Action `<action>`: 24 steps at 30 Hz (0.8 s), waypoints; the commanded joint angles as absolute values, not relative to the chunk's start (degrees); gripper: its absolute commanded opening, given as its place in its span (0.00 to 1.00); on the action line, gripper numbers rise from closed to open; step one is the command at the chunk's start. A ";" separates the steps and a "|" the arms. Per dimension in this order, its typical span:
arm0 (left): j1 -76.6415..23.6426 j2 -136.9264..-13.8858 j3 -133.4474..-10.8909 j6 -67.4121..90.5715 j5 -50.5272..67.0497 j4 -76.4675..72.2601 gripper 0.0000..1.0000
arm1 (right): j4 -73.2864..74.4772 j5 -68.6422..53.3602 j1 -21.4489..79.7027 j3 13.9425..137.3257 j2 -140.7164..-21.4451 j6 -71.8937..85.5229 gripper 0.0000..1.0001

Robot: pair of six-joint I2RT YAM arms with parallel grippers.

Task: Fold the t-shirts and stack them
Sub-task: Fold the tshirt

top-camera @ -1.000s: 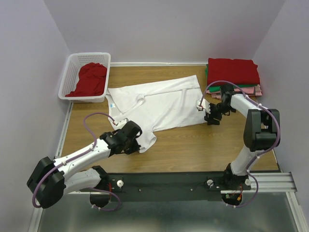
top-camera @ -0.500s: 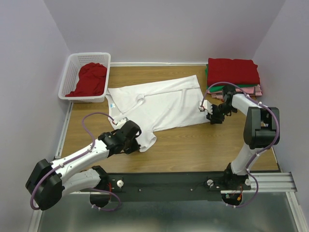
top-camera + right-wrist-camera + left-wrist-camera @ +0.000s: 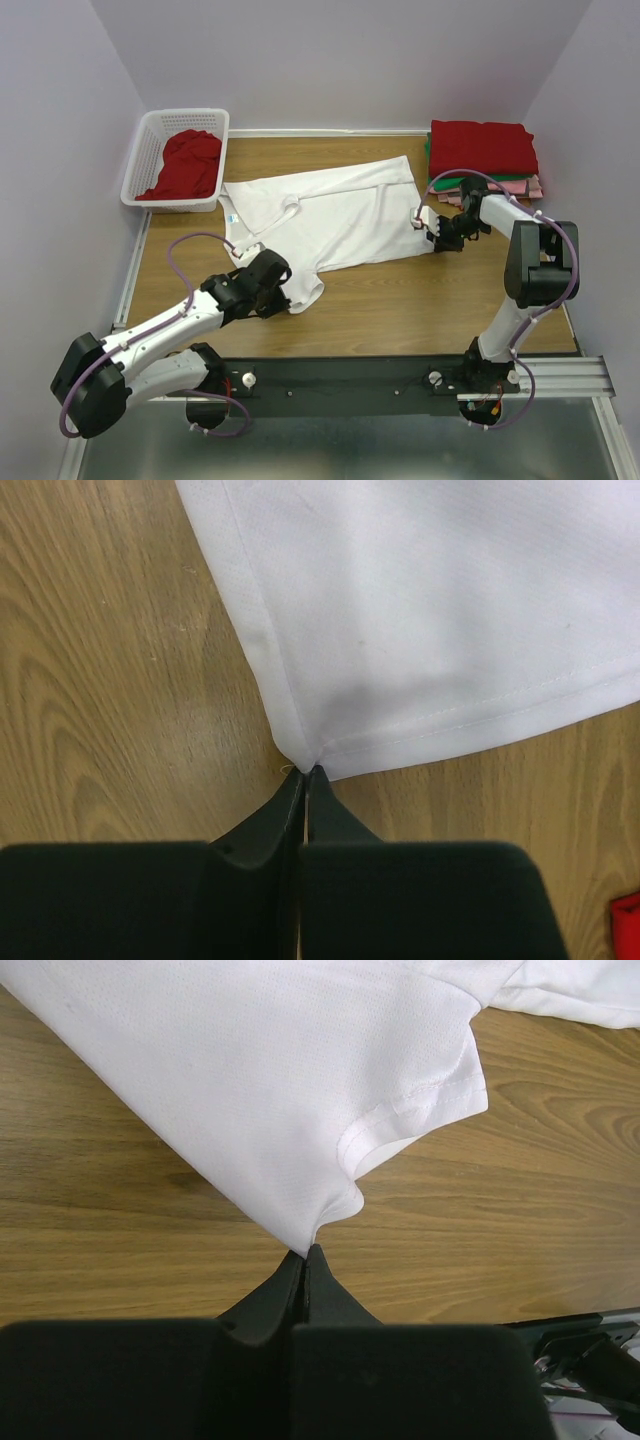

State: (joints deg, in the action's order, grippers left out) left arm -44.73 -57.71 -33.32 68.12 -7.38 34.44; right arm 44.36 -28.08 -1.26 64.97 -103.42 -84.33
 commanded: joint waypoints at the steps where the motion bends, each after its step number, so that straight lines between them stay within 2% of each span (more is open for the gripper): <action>1: -45.00 -56.60 -34.89 67.59 -8.96 35.51 0.00 | 43.77 -29.62 -1.41 63.72 -104.94 -83.58 0.01; 24: -43.07 -53.79 -40.69 66.19 -12.21 38.14 0.00 | 42.19 -31.29 -1.41 66.36 -101.69 -75.15 0.00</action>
State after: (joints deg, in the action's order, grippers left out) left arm -43.86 -55.75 -38.15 67.02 -8.64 36.45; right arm 43.38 -29.43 -1.26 64.95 -103.18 -77.34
